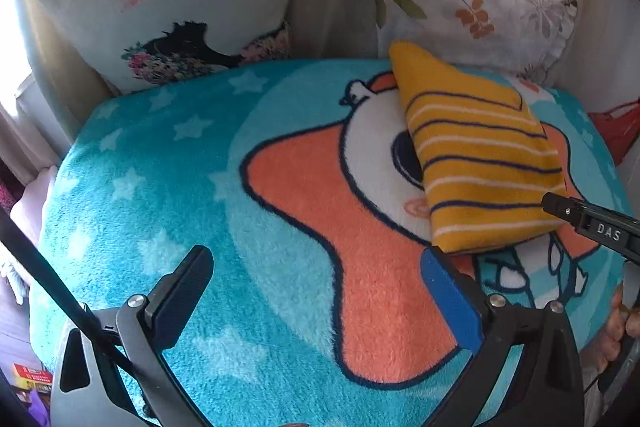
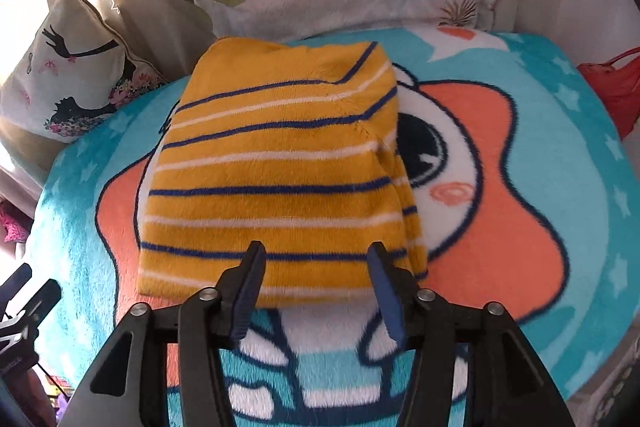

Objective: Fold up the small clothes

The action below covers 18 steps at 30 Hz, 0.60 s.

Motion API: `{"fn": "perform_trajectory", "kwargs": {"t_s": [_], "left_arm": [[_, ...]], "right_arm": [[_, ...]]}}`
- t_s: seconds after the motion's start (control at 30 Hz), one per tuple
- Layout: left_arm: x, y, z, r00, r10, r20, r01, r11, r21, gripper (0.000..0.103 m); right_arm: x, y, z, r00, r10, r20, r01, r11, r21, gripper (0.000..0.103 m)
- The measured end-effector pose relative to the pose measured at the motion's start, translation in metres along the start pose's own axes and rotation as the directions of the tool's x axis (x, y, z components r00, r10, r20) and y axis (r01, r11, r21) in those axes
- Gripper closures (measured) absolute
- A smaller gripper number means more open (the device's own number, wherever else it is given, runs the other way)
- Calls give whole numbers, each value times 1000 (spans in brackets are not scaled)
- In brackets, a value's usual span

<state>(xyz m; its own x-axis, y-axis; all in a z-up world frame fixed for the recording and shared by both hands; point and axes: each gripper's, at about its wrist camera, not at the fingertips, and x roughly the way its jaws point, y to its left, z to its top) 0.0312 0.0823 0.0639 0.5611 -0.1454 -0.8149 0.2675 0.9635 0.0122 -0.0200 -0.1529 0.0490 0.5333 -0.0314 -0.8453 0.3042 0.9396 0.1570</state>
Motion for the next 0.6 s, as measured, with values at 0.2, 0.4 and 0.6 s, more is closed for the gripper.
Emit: {"fn": "perform_trajectory", "kwargs": {"t_s": [0.2,0.4,0.6], "left_arm": [[7,-22,-2,999,-13,-31,15,998,58,0],[4,-37,-2,999,42,-25,-40,997,60,0],[9,-51,-6,996,56,-72,-55,998,14,0]], "right_arm": [[-3,1,-15,999,-43,0,43,998,-43,41],[-2,-5,-17,1000,-28,-7,27,997,-79,38],[-4,-14,-12,1000,-3,-13,1,992,-123,37]]}}
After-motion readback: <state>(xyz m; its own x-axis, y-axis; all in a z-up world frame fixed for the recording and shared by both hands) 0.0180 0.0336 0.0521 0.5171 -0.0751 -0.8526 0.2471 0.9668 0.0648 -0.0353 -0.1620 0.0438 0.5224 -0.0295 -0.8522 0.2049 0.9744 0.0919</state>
